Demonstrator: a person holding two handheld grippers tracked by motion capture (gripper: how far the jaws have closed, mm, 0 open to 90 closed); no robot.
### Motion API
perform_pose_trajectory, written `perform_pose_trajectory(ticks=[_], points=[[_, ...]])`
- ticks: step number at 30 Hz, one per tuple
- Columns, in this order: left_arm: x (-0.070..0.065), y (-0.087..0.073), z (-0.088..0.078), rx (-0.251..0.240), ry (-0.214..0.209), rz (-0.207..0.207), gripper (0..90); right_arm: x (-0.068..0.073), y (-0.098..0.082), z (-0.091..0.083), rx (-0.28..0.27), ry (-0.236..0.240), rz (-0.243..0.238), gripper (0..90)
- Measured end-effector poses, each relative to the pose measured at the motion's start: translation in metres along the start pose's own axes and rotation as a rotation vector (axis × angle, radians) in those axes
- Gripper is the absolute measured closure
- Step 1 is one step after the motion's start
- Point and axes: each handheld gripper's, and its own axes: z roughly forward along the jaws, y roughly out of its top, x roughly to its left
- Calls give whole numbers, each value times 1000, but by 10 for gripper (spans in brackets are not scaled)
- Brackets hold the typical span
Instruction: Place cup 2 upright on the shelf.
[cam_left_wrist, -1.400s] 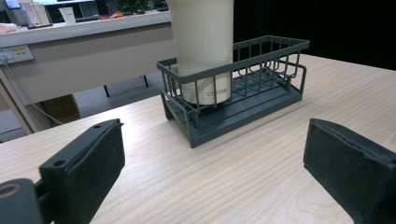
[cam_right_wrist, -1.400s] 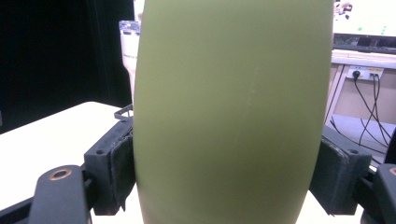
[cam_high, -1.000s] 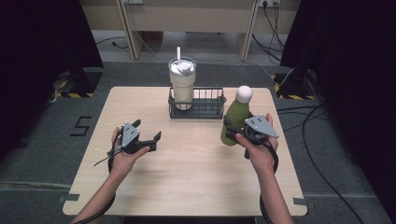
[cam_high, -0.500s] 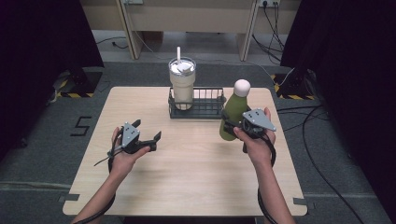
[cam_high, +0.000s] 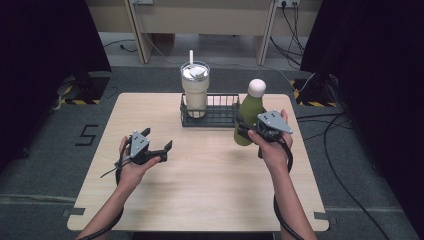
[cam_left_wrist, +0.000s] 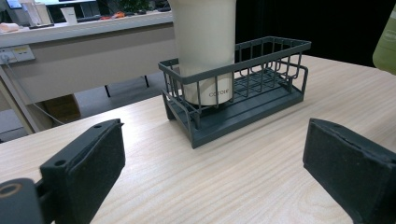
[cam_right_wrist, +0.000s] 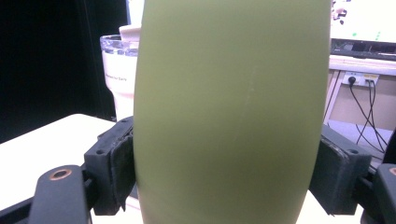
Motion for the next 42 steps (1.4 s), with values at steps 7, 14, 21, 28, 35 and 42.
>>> perform_pose_trajectory(ticks=[7, 14, 21, 28, 35, 42], points=[[0, 0, 0, 1, 1, 0, 49, 0, 4, 7, -2, -1, 1, 215], [1, 0, 0, -2, 3, -1, 49, -1, 6, 13, 1, -4, -1, 215], [1, 0, 0, -1, 4, -3, 49, -1, 8, 20, 3, -9, 5, 215], [2, 0, -1, -4, 5, -4, 49, -1, 9, 26, 7, -12, 9, 215], [3, 1, -1, -4, 6, -4, 49, -1, 14, 31, 4, -16, 8, 215], [3, 1, -1, -4, 6, -4, 49, -2, 18, 36, 2, -21, 10, 215]])
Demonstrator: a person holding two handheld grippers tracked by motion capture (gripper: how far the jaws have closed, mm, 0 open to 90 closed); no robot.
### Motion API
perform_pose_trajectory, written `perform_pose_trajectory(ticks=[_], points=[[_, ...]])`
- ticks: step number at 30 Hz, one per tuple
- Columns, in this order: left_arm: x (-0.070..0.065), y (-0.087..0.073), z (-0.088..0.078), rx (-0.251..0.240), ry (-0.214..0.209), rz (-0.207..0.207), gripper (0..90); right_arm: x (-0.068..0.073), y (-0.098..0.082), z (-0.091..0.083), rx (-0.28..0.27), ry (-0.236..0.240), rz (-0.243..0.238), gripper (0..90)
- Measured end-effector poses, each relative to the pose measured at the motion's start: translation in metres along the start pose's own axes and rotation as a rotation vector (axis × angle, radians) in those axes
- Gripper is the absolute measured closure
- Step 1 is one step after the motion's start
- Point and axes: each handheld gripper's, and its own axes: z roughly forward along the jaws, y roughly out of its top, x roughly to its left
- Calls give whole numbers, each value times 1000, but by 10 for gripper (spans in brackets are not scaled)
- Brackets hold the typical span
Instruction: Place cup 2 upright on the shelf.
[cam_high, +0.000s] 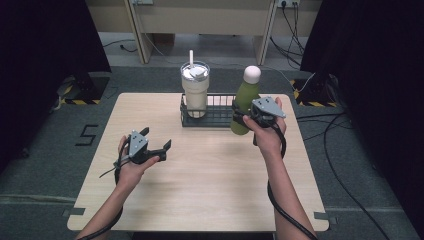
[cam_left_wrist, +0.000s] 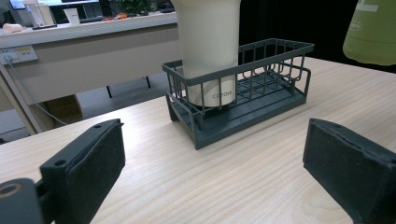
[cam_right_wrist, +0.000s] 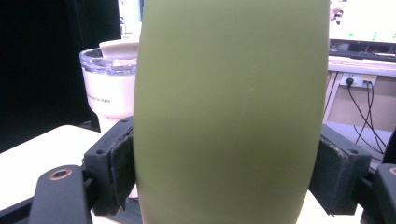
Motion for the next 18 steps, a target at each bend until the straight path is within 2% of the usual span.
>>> perform_pose_trajectory(ticks=[18], points=[[0, 1, 0, -3, 0, -2, 50, 0, 4, 11, 6, -2, 7, 215]])
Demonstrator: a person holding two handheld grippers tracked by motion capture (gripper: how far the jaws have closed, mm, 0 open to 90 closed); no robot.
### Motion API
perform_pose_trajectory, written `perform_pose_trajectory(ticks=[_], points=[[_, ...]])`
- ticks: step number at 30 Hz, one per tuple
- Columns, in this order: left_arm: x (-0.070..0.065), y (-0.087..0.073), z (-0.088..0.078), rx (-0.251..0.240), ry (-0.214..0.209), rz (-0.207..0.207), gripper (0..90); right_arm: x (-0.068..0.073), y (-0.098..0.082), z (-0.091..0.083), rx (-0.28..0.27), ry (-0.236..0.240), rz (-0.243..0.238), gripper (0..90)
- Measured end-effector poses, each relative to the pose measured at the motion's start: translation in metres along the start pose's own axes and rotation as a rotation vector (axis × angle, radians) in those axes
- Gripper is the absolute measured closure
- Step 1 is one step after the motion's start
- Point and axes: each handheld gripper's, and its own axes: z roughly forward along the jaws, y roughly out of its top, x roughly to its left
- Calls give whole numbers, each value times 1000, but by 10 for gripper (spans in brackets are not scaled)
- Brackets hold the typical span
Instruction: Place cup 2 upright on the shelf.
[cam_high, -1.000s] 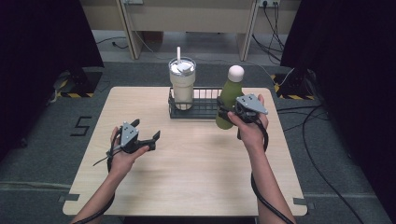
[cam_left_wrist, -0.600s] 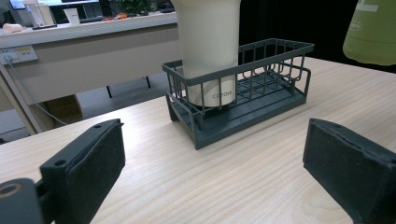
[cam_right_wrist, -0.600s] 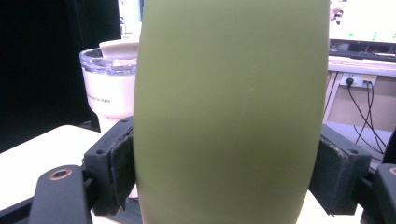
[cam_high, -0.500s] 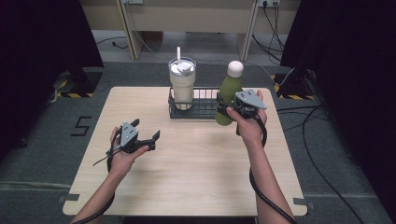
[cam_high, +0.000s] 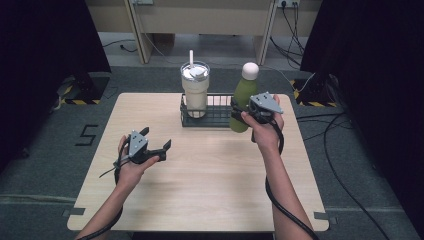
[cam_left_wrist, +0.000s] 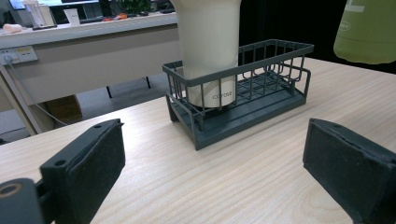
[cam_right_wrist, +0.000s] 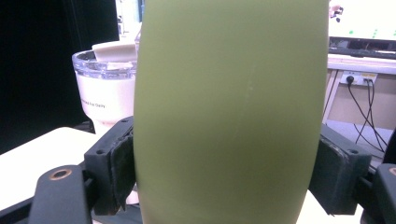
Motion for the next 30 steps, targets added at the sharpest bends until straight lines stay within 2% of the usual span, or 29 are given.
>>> perform_pose_trajectory(ticks=[30], points=[[2, 0, 0, -2, 4, -4, 51, 0, 13, 21, 4, -5, 10, 215]])
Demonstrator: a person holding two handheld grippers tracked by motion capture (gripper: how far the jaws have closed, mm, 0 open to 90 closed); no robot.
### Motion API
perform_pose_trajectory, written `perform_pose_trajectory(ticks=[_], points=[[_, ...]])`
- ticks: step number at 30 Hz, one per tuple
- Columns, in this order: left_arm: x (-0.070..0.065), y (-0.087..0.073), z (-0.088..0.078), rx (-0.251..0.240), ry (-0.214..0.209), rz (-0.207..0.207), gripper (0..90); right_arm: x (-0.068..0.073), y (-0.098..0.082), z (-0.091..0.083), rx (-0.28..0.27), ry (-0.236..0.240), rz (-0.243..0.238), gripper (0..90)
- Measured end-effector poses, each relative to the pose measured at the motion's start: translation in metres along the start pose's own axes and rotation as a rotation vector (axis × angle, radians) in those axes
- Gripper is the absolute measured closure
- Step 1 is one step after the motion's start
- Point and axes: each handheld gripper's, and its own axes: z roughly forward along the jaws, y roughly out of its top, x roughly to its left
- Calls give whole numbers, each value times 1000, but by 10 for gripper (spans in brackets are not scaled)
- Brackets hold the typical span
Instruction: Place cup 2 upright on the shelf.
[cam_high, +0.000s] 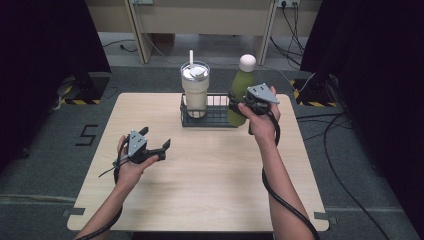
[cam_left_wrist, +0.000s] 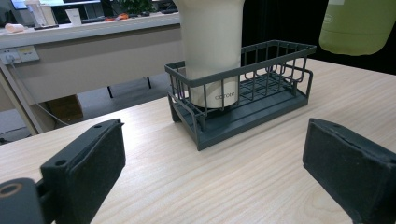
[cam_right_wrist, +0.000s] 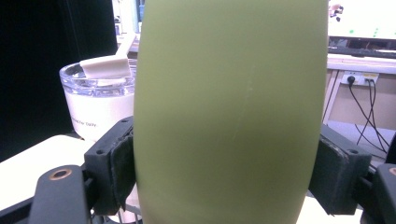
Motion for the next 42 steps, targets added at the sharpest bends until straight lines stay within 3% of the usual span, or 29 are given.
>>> perform_pose_trajectory(ticks=[42], points=[[3, 0, -2, -4, 3, -7, 53, -5, 23, 36, 15, -22, 13, 215]])
